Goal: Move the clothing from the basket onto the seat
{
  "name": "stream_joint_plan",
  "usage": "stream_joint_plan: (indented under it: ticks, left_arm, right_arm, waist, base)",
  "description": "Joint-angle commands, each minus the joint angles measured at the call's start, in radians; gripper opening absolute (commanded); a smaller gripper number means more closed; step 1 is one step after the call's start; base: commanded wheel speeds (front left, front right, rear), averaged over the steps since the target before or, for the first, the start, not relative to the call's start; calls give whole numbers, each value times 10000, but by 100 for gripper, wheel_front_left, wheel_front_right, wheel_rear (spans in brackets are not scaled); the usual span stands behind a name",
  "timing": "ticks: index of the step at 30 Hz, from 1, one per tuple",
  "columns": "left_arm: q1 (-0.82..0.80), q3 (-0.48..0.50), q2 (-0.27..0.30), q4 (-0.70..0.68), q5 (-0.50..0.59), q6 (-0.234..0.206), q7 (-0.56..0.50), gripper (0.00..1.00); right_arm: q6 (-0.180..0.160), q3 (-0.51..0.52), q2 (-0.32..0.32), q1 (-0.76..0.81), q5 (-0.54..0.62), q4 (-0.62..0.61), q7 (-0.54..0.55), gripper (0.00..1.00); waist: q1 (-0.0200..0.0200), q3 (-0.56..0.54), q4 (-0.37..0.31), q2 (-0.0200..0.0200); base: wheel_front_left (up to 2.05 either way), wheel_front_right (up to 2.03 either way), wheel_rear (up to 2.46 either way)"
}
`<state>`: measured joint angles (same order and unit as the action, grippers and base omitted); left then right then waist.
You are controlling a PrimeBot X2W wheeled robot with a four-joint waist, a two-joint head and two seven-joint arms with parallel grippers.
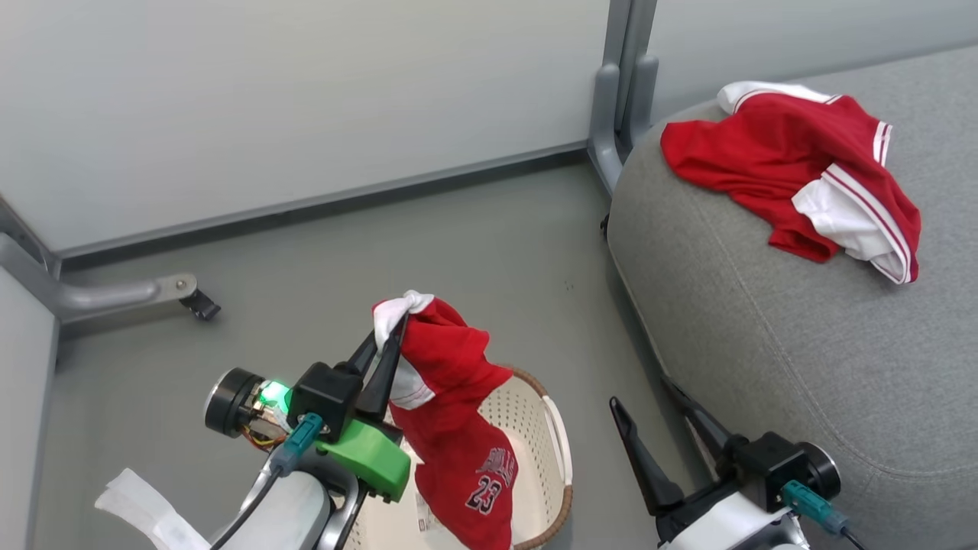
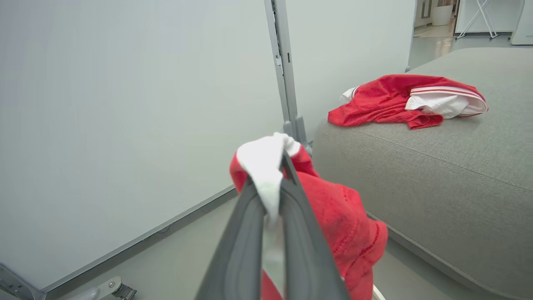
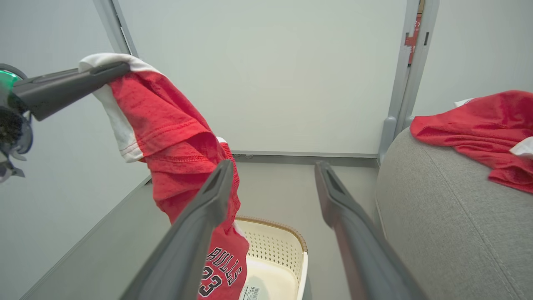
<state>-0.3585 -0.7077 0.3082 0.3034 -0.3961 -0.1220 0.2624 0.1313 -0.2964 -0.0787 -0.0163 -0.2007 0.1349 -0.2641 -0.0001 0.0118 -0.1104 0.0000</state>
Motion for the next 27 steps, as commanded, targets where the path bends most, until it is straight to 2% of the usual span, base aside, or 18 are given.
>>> stream_joint_plan:
  ticks: [1,18,27]
  left_arm:
    - [123,-21,57,-163,-36,50,-12,0]
    - [-444,-786,-351,-2280,-87,379,-1089,0]
    - [-737,-1425,-826,-2922,-135,731,-1558,0]
  right_arm:
    - [-11,-124,-85,19,51,41,-5,100]
    - [-11,-1961,114,-1293,-3,621,-5,100]
    - [-11,-1994,238,-1837,-214,1416,-3,100]
  waist:
    - [1,-358,-70,0]
    - [1,-486,163,0]
    - [1,-344,283,0]
  base:
    - [0,0,0]
    - [0,0,0]
    - [0,0,0]
